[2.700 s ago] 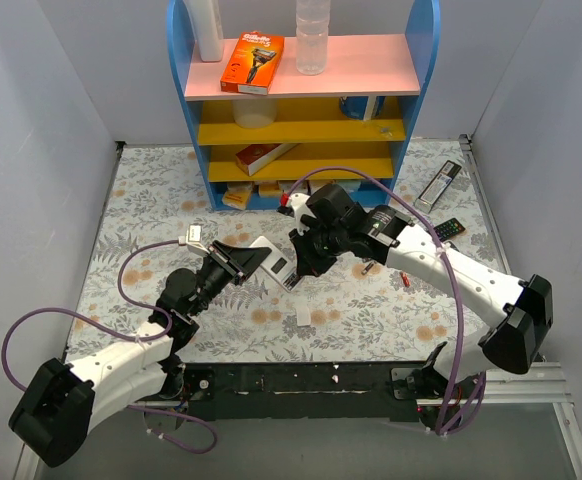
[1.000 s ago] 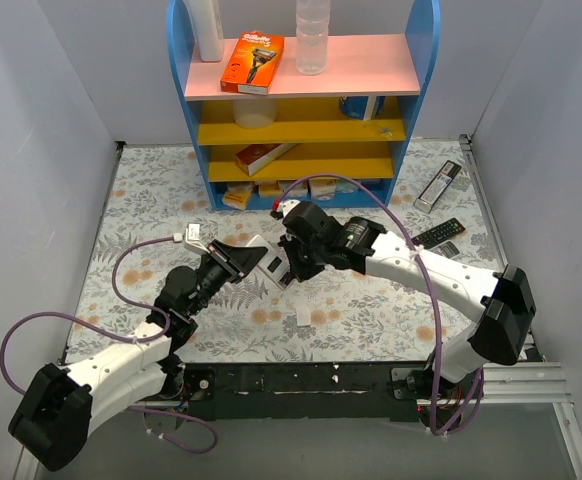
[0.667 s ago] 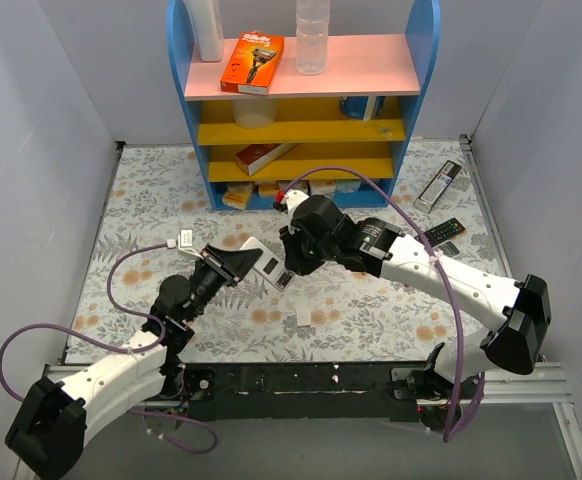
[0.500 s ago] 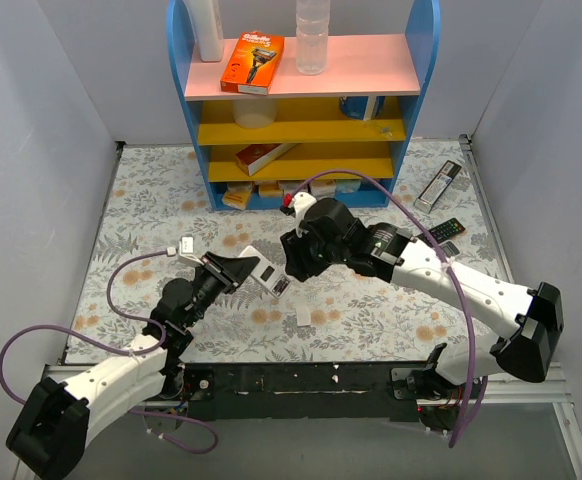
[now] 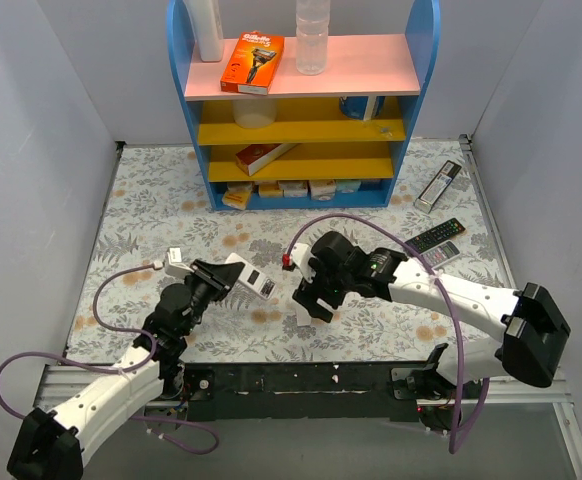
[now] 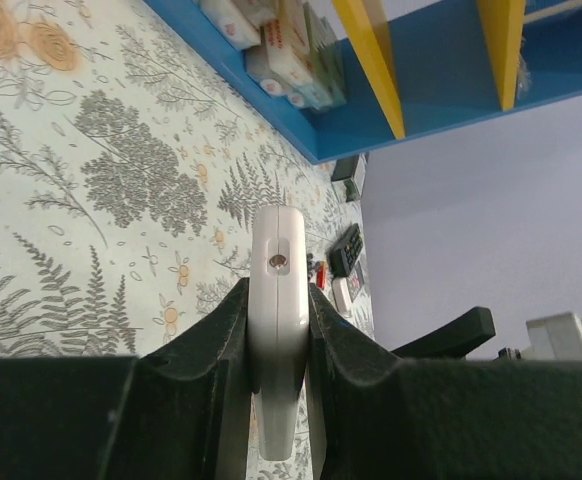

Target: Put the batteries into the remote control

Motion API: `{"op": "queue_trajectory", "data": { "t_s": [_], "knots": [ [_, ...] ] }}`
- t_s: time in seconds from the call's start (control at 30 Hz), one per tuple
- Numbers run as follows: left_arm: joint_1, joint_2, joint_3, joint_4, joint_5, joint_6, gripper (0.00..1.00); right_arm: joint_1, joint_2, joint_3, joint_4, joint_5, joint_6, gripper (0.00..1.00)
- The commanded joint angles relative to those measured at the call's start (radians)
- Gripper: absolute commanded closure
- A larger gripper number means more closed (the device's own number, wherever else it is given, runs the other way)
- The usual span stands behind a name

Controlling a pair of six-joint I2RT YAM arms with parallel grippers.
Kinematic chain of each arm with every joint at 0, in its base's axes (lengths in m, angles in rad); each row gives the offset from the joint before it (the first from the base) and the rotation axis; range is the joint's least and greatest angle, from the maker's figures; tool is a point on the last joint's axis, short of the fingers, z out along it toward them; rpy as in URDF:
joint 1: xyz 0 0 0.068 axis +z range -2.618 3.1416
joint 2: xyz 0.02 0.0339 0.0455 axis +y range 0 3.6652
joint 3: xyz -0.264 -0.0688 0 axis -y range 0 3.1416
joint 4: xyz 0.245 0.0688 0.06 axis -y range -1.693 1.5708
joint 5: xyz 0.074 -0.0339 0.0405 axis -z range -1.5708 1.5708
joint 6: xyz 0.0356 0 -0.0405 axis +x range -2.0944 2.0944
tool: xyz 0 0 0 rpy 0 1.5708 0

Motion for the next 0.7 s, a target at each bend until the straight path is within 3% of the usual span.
{"op": "queue_trajectory", "data": {
  "t_s": [0.0, 0.03, 0.1, 0.33, 0.67],
  "knots": [
    [0.008, -0.096, -0.005, -0.165, -0.116, -0.025, 1.0, 0.003, 0.024, -0.015, 0.014, -0.057, -0.252, 0.16],
    [0.008, -0.11, 0.001, -0.212, -0.127, -0.03, 1.0, 0.006, 0.034, -0.01, 0.009, -0.062, -0.27, 0.16],
    [0.01, -0.151, 0.004, -0.255, -0.146, -0.04, 1.0, 0.009, 0.078, 0.014, -0.015, -0.074, -0.312, 0.02],
    [0.01, -0.24, 0.022, -0.412, -0.189, -0.059, 1.0, 0.021, 0.176, -0.004, 0.032, -0.063, -0.362, 0.02],
    [0.011, -0.315, 0.042, -0.516, -0.216, -0.063, 1.0, 0.055, 0.284, 0.011, 0.089, -0.042, -0.415, 0.05]
  ]
}}
